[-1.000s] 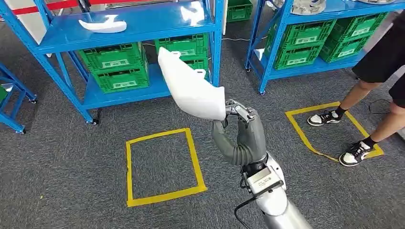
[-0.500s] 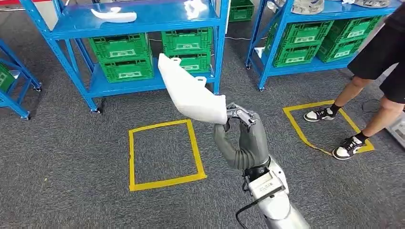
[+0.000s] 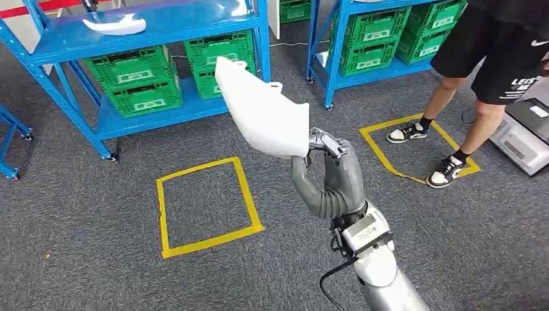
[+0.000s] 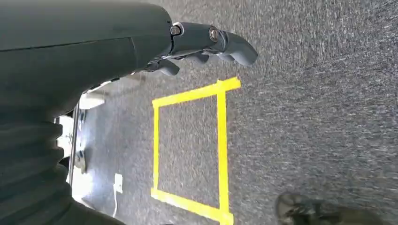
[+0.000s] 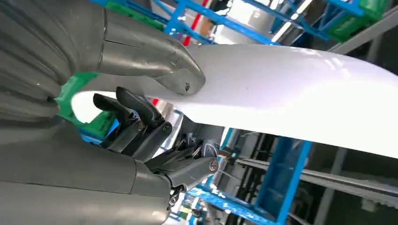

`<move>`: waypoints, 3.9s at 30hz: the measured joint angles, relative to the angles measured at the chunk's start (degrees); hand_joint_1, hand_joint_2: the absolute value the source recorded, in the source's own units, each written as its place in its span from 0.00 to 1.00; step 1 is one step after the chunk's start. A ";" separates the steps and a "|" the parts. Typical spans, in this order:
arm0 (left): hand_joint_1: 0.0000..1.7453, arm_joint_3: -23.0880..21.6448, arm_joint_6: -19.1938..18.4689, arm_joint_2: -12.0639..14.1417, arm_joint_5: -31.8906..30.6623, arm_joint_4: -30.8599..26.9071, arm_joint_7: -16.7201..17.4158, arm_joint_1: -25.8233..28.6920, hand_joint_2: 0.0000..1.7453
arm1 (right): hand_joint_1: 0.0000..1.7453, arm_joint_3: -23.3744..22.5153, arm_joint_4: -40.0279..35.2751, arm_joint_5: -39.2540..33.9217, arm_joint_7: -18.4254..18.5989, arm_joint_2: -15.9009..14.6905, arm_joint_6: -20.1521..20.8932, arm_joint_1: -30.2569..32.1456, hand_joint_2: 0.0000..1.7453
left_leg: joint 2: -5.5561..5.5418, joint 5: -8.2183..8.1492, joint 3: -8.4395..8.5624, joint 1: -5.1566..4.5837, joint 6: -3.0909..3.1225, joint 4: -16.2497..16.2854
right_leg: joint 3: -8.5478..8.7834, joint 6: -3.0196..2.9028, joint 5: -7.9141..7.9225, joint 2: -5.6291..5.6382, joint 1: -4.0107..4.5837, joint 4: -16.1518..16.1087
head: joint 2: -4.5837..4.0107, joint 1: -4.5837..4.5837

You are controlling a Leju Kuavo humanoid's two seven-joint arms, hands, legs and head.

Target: Take the parts from the cabinet and place them on the table.

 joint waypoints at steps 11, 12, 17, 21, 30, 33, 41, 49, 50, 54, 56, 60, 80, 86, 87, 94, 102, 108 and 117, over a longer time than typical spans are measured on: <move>0.00 -0.72 0.33 -0.20 0.89 -0.06 -0.92 0.04 1.00 | 1.00 0.00 1.73 3.82 1.49 0.02 0.05 0.55 1.00 | -1.88 6.57 11.92 0.20 2.78 -18.15 | -2.98 2.37 1.38 3.57 -0.06 1.84 | 0.00 -0.05; 0.00 -0.72 0.33 -0.31 1.18 -0.09 -1.05 0.06 1.00 | 1.00 0.11 1.77 4.77 1.62 0.02 -0.22 0.27 1.00 | -1.34 6.74 11.82 0.27 3.14 -18.30 | -4.15 2.77 -0.32 1.70 -0.01 3.83 | 0.00 0.53; 0.00 -0.68 0.57 -0.66 2.45 -0.07 -1.57 0.48 1.00 | 1.00 1.31 2.16 8.63 1.75 0.15 -1.35 0.95 1.00 | 2.08 6.69 11.11 0.47 3.04 -17.67 | -10.63 4.48 -4.93 0.02 -1.43 17.53 | 0.00 0.57; 0.00 -0.61 1.03 -0.90 2.60 -0.15 -1.68 0.45 1.00 | 1.00 3.08 1.68 11.65 3.78 0.96 -1.88 0.84 1.00 | 4.28 5.62 10.71 0.58 1.40 -16.07 | -2.61 4.95 0.51 -4.44 -1.26 2.45 | 0.00 0.72; 0.00 -0.72 0.13 -0.70 -0.11 -0.17 0.26 0.81 1.00 | 1.00 6.19 -2.63 19.76 11.76 2.12 -3.04 1.70 1.00 | 0.06 -2.60 4.57 0.83 -0.43 -1.71 | -3.81 1.42 2.02 0.38 -1.21 1.97 | 0.00 0.57; 0.00 -0.79 0.09 0.24 -0.98 -0.28 0.28 1.38 1.00 | 1.00 8.24 -4.55 20.98 14.65 2.12 -3.15 1.86 1.00 | -0.26 0.27 4.55 0.51 0.30 -2.01 | -3.96 1.30 2.11 2.71 -0.86 2.22 | 0.00 0.57; 0.00 -1.42 0.50 1.49 -1.62 -0.81 -3.00 0.94 1.00 | 1.00 8.28 -5.53 15.60 12.76 1.90 -3.74 0.28 1.00 | -2.48 6.17 10.89 0.71 2.54 -16.65 | -5.17 3.60 3.37 6.61 -0.82 1.98 | 0.00 0.57; 0.00 -2.46 -0.85 2.01 -3.00 -0.94 -3.11 -0.08 1.00 | 1.00 7.63 -1.57 13.90 8.41 1.29 -4.98 -0.27 1.00 | 3.40 6.38 10.05 0.40 3.15 -16.37 | -9.14 4.57 -0.98 -0.43 -0.92 12.50 | 0.00 1.07; 0.00 -2.69 -1.24 2.01 -4.14 -0.94 -2.43 -0.23 1.00 | 1.00 7.63 -1.57 13.90 8.54 1.27 -5.33 -0.24 1.00 | 3.93 6.28 10.11 0.40 2.99 -16.27 | -5.98 4.37 1.07 -1.26 -0.88 7.09 | 0.00 1.07; 0.00 -6.04 -3.15 2.21 -9.62 -0.85 0.46 -0.17 1.00 | 1.00 7.63 -2.01 12.72 8.61 0.39 -6.01 -0.08 1.00 | 5.67 6.06 10.37 -0.02 1.81 -16.24 | -3.48 2.91 1.80 -2.93 -0.07 1.61 | 0.00 1.03; 0.00 -8.18 -4.37 2.25 -12.00 -0.81 2.08 -0.45 1.00 | 1.00 7.61 -2.01 11.80 9.07 0.07 -5.24 -0.32 1.00 | 6.66 5.97 10.73 -0.14 1.12 -16.51 | -3.47 2.09 2.30 -1.63 -0.49 1.00 | 0.00 1.01; 0.00 -10.32 -4.22 2.49 -12.17 -0.76 2.69 -1.02 1.00 | 1.00 7.61 -2.03 10.71 9.97 0.00 -3.30 -2.56 1.00 | 0.25 -1.10 5.45 0.28 0.48 -4.43 | -3.44 1.18 2.95 0.16 -0.85 0.72 | 0.00 0.92; 0.00 -13.94 -0.44 1.95 -13.51 -0.61 3.74 -1.50 1.00 | 1.00 7.63 -0.28 9.29 10.21 -0.13 -0.72 -4.14 1.00 | 3.68 6.54 9.46 0.29 3.53 -15.78 | -7.61 4.58 0.43 -0.76 -0.93 9.90 | 0.00 1.46; 0.00 -13.97 -0.37 1.88 -13.49 -0.63 3.72 -1.62 1.00 | 1.00 7.63 -0.31 9.29 10.16 -0.15 -0.68 -4.28 1.00 | 6.39 6.27 10.28 -0.15 1.87 -16.27 | -3.70 2.92 2.19 -2.85 -0.08 1.38 | 0.00 1.55; 0.00 -13.97 -0.37 1.88 -13.49 -0.63 3.72 -1.62 1.00 | 1.00 7.63 -0.31 9.29 10.16 -0.15 -0.68 -4.28 1.00 | 6.39 6.27 10.28 -0.15 1.87 -16.27 | -3.70 2.92 2.19 -2.85 -0.08 1.38 | 0.00 1.55; 0.00 -13.94 1.07 1.86 -11.73 -0.61 2.07 -1.30 1.00 | 1.00 7.63 -0.31 8.61 9.77 -0.15 0.74 -4.85 1.00 | 0.86 1.52 7.52 0.14 0.95 -9.65 | -3.31 1.73 3.09 -1.00 -0.91 0.57 | -0.02 1.42; 0.00 -6.49 3.15 2.62 -0.74 -0.57 -4.30 0.69 1.00 | 1.00 7.50 0.22 5.90 7.76 -0.72 -0.37 -5.49 1.00 | -3.34 5.95 9.73 0.32 1.77 -15.17 | -4.11 3.79 2.97 6.06 -1.37 1.57 | 0.00 1.25; 0.00 -4.72 2.10 2.89 -0.48 -0.55 -4.07 1.34 1.00 | 1.00 5.03 -0.50 4.98 7.41 -2.51 -3.01 -3.92 1.00 | 0.42 6.58 9.73 0.31 3.75 -15.94 | -10.81 5.06 -3.74 0.52 -1.08 14.84 | 0.00 1.86; 0.00 -4.20 1.40 1.66 -0.74 -0.46 -4.07 0.12 1.00 | 1.00 3.67 -0.83 5.64 7.19 -2.67 -4.02 -2.32 1.00 | 5.30 5.81 10.46 -0.29 2.49 -15.87 | -3.61 3.49 2.49 -3.34 -0.21 1.39 | 0.00 1.81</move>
